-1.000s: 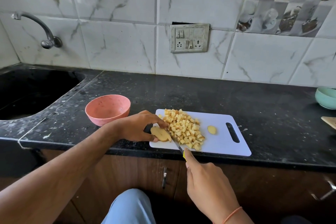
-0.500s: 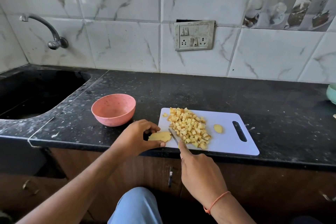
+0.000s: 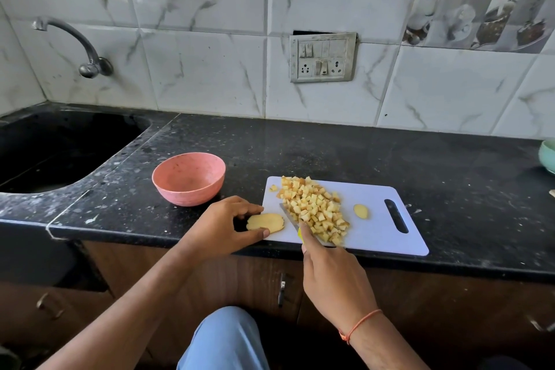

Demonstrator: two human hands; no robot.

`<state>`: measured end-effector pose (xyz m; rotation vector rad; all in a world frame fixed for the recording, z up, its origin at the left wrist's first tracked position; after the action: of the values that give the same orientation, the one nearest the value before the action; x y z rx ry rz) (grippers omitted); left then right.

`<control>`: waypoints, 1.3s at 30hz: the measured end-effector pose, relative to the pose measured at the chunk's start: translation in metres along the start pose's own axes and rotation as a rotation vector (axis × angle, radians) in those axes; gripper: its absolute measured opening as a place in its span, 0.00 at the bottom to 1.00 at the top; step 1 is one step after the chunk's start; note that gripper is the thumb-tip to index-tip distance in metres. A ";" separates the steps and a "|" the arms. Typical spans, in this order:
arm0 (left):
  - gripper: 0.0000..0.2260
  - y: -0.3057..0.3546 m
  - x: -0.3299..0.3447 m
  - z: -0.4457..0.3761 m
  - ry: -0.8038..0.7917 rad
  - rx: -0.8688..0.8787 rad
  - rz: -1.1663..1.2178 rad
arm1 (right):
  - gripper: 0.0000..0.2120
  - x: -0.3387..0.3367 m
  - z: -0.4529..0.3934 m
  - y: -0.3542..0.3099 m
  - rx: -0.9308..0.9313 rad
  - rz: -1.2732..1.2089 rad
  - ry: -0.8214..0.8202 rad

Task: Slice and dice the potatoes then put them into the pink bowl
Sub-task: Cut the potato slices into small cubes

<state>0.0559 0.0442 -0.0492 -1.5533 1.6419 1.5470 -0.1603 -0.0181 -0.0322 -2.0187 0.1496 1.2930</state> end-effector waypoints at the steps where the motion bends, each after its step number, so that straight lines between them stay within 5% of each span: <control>1: 0.25 -0.002 -0.001 0.000 0.005 -0.008 0.000 | 0.26 0.000 0.000 -0.002 0.000 0.001 0.004; 18: 0.24 0.000 0.005 -0.003 0.062 -0.149 0.017 | 0.32 0.018 -0.022 -0.026 -0.001 0.234 -0.118; 28: 0.22 0.001 0.004 -0.003 0.085 -0.175 0.006 | 0.33 0.002 0.038 -0.011 -0.015 0.214 -0.191; 39: 0.24 -0.009 0.004 -0.006 0.005 -0.184 0.065 | 0.30 -0.007 0.015 -0.015 -0.042 0.116 -0.040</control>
<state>0.0645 0.0387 -0.0547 -1.6099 1.6060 1.7739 -0.1681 0.0002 -0.0229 -2.0440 0.2257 1.4181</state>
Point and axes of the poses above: each hand's wrist, its own z-axis away from the middle knuckle, its own x-axis out of the palm, y = z × x, the point moved 9 cm from there along -z, towards the middle knuckle, and after that the axes turned 12 degrees about -z, right-handed, at the moved point
